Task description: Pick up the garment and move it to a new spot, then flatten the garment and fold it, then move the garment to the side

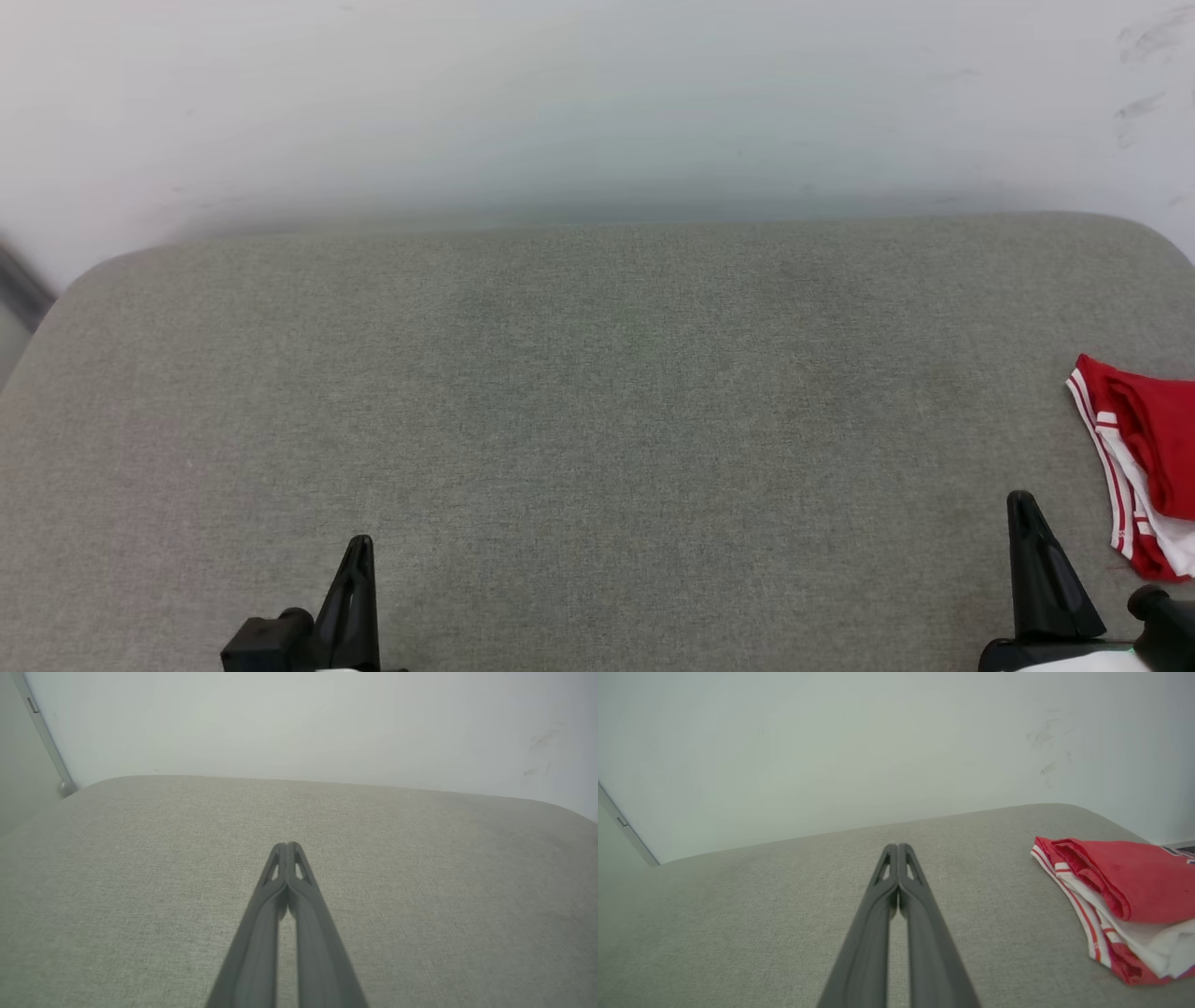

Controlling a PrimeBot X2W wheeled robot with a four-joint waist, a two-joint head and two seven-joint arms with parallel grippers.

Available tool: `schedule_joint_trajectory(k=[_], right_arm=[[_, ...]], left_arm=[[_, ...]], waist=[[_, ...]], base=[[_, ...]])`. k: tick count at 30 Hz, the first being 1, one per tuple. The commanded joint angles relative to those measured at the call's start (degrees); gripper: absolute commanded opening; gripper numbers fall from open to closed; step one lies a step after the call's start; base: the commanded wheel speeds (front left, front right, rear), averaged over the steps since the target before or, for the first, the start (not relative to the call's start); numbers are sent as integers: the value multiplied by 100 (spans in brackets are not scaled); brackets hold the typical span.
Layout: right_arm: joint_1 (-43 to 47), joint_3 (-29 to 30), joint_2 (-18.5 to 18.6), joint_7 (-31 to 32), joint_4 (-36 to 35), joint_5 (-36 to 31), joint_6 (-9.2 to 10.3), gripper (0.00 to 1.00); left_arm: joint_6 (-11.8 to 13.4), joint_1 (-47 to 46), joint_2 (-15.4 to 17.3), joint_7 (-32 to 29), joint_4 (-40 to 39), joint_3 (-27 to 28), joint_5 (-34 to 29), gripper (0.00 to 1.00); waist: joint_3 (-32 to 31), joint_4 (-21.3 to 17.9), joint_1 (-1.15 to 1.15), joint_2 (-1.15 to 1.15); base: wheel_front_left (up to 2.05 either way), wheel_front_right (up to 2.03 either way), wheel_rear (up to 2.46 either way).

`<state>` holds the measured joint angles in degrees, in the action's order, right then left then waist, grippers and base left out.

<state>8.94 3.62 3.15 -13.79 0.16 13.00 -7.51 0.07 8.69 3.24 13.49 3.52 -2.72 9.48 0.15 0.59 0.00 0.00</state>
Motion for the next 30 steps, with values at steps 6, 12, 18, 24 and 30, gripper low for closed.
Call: schedule_joint_trajectory(k=[6,12,18,24,30], right_arm=[[-234,-26,69,136,55,792,0,0],[-351,-44,97,265,172,1448,1,0],[-457,-56,117,387,276,2057,1,0],[-557,-62,133,507,372,2620,1,0],[-647,-64,145,619,461,3139,1,0]], left_arm=[[-77,-249,43,-142,25,68,794,0],[-140,-367,62,-278,127,110,1469,0],[-198,-474,77,-407,220,153,2097,0],[-250,-573,88,-529,295,197,2679,0],[-299,-658,96,-644,356,240,3217,0]], waist=[[0,-4,0,0],[0,-6,0,0],[0,-9,0,0],[0,-12,0,0],[1,-15,0,0]], base=[[0,0,0],[0,0,0],[0,0,0],[0,0,0],[0,0,0]])
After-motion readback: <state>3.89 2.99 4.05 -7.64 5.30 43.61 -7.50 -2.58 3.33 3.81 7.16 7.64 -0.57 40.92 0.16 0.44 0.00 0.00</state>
